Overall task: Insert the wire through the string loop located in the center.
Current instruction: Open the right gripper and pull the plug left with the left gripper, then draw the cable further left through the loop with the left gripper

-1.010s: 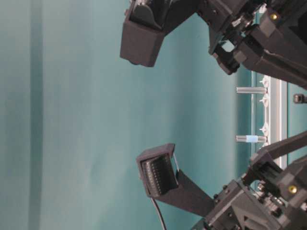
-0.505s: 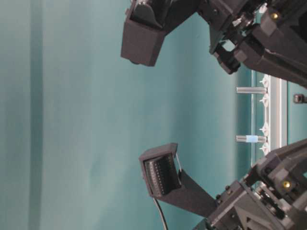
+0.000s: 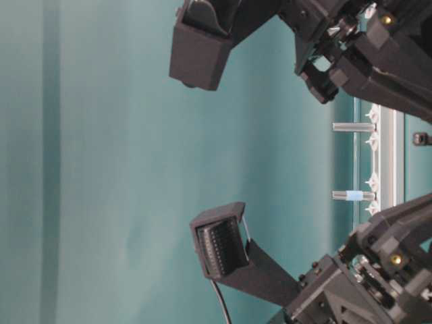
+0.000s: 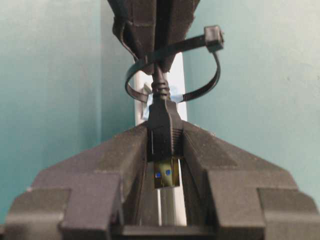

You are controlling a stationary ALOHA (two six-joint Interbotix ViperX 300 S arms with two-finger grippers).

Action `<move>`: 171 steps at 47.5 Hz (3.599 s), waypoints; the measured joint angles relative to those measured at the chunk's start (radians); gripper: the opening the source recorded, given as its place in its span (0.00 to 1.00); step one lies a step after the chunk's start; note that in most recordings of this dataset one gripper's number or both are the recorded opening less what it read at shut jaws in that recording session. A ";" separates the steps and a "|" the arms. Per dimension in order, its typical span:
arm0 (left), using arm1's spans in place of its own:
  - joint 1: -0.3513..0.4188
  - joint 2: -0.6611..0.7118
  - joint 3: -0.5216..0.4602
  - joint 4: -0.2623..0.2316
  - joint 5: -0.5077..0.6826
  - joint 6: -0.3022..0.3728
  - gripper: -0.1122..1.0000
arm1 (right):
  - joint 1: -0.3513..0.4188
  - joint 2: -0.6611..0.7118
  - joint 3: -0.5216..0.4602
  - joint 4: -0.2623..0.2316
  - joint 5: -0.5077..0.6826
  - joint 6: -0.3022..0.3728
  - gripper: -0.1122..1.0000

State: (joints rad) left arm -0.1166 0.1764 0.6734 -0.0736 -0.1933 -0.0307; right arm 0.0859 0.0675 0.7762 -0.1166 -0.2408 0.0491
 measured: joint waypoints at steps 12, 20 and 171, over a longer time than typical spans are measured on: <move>0.002 -0.006 0.000 0.000 0.000 0.000 0.27 | 0.000 0.000 0.006 -0.012 -0.014 0.000 0.16; -0.002 -0.006 0.002 0.000 0.000 0.000 0.27 | 0.000 0.000 0.006 -0.014 -0.017 -0.002 0.16; -0.025 -0.347 0.442 0.000 0.123 -0.173 0.27 | 0.003 -0.181 0.117 -0.009 0.089 0.000 0.71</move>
State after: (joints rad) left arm -0.1411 -0.1703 1.1152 -0.0736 -0.0706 -0.2040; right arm 0.0890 -0.1135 0.8928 -0.1258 -0.1519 0.0491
